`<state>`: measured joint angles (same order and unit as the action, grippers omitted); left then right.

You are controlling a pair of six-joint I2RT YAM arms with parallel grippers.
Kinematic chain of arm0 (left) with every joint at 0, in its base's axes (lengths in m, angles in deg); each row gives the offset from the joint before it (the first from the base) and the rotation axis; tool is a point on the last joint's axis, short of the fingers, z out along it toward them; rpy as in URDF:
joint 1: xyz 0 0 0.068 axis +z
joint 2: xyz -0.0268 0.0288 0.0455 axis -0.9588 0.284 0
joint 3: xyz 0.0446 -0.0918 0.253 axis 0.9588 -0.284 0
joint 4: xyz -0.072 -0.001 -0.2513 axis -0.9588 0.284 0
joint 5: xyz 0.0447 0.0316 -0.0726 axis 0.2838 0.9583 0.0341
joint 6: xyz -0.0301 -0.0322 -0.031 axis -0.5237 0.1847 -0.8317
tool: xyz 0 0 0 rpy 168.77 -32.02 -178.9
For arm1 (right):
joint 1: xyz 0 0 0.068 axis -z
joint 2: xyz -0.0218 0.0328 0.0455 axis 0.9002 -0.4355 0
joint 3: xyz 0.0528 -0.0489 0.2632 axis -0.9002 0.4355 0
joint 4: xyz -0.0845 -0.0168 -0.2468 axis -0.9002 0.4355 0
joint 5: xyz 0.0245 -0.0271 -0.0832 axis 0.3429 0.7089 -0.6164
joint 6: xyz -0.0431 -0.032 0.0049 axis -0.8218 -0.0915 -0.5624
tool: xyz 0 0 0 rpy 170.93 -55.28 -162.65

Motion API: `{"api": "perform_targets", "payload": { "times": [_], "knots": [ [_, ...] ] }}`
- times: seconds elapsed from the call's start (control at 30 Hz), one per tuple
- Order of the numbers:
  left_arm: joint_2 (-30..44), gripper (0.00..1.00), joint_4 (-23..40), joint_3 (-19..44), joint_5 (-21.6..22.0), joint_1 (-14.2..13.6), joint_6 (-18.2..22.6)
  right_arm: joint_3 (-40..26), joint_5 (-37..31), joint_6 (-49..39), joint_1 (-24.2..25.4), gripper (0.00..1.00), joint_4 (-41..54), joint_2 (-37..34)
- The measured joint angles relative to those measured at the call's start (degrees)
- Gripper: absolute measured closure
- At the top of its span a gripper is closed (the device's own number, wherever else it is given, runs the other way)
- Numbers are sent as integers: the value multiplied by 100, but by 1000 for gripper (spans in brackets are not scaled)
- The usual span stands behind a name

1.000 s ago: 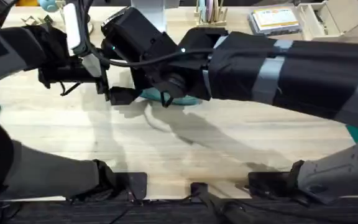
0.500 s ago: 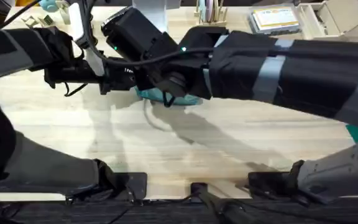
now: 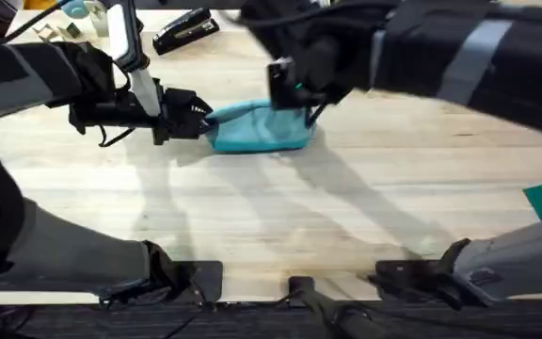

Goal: Unzip the bag, pick up the pens from the table one at a time and place them inside, then zip the bag closed.

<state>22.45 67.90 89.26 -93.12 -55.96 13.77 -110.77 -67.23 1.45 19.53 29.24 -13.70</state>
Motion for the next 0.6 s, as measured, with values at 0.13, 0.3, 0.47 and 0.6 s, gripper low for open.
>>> {"api": "perform_targets", "payload": {
  "times": [0.13, 0.3, 0.47, 0.6],
  "knots": [
    [11, 958, 120, 0, -48, -18, -11, 0, 52, 0, 551, 970, 238, 60],
    [22, 958, 216, 0, -162, -91, -23, 0, 491, 1, 1052, 969, 452, 62],
    [22, 958, 224, 0, -282, -137, -24, 0, 949, 0, 1435, 969, 570, 62],
    [22, 958, 226, 0, -356, -166, -24, 131, 1175, 10, 1653, 969, 489, 65]
  ]
}}
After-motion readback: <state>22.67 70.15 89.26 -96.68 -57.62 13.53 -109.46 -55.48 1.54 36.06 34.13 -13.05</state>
